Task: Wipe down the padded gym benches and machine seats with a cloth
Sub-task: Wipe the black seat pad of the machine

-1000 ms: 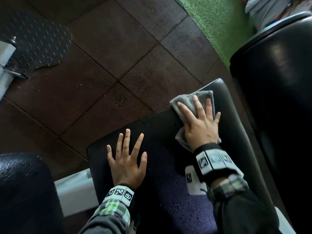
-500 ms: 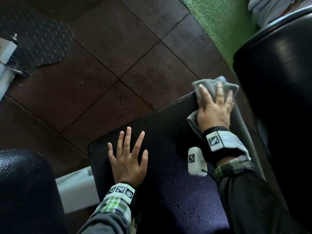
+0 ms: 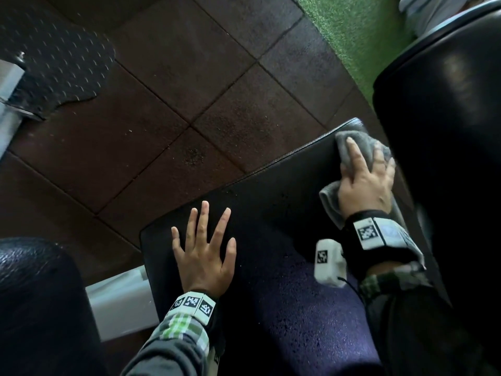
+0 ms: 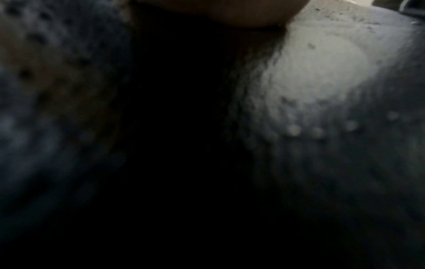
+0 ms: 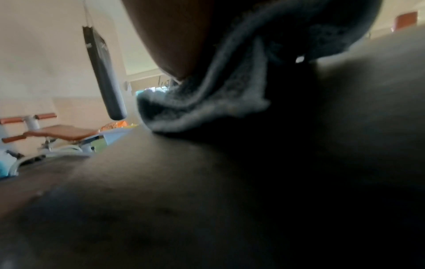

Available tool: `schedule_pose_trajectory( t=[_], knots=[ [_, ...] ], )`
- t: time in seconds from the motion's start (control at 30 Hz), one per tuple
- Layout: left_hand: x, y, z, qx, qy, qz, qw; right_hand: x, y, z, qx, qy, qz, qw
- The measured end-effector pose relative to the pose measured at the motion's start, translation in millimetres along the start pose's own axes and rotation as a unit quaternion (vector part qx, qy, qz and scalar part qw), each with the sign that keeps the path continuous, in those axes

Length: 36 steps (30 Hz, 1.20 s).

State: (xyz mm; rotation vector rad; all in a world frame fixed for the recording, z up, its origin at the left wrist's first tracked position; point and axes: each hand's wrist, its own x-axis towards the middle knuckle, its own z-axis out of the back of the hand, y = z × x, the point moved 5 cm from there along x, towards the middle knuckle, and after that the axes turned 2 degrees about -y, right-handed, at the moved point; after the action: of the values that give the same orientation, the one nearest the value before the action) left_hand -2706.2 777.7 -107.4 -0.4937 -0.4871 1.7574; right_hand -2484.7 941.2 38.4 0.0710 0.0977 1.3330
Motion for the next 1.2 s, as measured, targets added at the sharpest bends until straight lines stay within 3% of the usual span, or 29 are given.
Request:
schedule_pose_trajectory(
  t=[0.13, 0.27, 0.43, 0.57, 0.63, 0.77, 0.9, 1.07, 1.2],
  knots=[
    [-0.3, 0.1, -0.2, 0.004, -0.001, 0.0, 1.0, -5.5, 21.9, -22.1, -0.053, 0.003, 0.126, 0.991],
    [-0.4, 0.5, 0.1, 0.002, -0.007, -0.002, 1.0, -36.8, 6.6, -29.6, -0.076, 0.031, 0.229, 0.97],
    [0.0, 0.4, 0.2, 0.001, -0.006, -0.001, 1.0, -45.0, -23.7, -15.6, -0.042, 0.008, 0.177, 0.983],
    [-0.1, 0.5, -0.1, 0.005, -0.003, 0.005, 1.0, -18.7, 0.6, -15.6, -0.046, 0.005, 0.093, 0.995],
    [0.2, 0.9, -0.5, 0.005, -0.003, 0.007, 1.0, -11.0, 26.0, -24.4, -0.068, 0.015, 0.102, 0.992],
    [0.6, 1.1, -0.5, 0.005, -0.009, 0.005, 1.0, -44.3, 72.2, -49.8, -0.083, 0.041, 0.257, 0.962],
    [0.7, 0.4, 0.6, 0.005, -0.016, 0.001, 1.0, -90.0, 45.3, -54.0, -0.086, 0.061, 0.333, 0.937],
    [0.3, 0.4, 0.8, 0.004, -0.018, 0.004, 1.0, -82.9, -4.1, -31.1, -0.083, 0.053, 0.283, 0.954],
    [0.4, 0.0, 0.7, 0.008, -0.021, 0.001, 1.0, -41.7, 3.5, -25.0, -0.064, 0.037, 0.197, 0.978]
  ],
)
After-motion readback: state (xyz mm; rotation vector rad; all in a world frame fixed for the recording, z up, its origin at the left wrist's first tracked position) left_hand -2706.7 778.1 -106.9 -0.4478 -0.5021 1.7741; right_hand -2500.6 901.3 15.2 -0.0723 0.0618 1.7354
